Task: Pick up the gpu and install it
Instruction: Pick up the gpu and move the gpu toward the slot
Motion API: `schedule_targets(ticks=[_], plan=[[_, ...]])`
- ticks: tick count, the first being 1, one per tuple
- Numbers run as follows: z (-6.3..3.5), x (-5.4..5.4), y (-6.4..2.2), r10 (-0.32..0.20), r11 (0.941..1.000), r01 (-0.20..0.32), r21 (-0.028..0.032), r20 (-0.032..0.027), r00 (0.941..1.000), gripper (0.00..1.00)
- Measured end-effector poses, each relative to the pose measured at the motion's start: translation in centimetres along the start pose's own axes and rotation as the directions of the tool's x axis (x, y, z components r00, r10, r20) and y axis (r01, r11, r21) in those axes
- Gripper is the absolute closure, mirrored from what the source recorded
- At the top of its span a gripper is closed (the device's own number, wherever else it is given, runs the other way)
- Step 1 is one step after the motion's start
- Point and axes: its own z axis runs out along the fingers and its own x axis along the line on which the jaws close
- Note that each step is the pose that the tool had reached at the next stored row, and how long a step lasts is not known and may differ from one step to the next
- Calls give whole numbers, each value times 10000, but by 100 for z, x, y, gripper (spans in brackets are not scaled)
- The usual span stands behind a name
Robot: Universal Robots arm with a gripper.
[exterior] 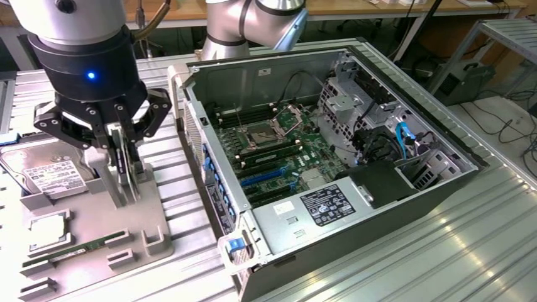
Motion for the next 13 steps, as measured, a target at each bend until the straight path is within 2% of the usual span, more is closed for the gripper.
schedule_targets(ticks=[1,2,5,9,11,13], plan=[[-7,0,0,-1,9999,1,-126,-2,10000,72],[-16,0,-1,-2,9998,2,-223,-1,10000,72],[-45,0,-2,-5,9991,5,-426,-1,10000,72],[-87,1,-4,-7,9979,7,-642,-2,10000,72],[-110,2,-4,-8,9973,8,-730,-2,10000,72],[-132,3,-4,-9,9969,9,-793,-1,10000,72]])
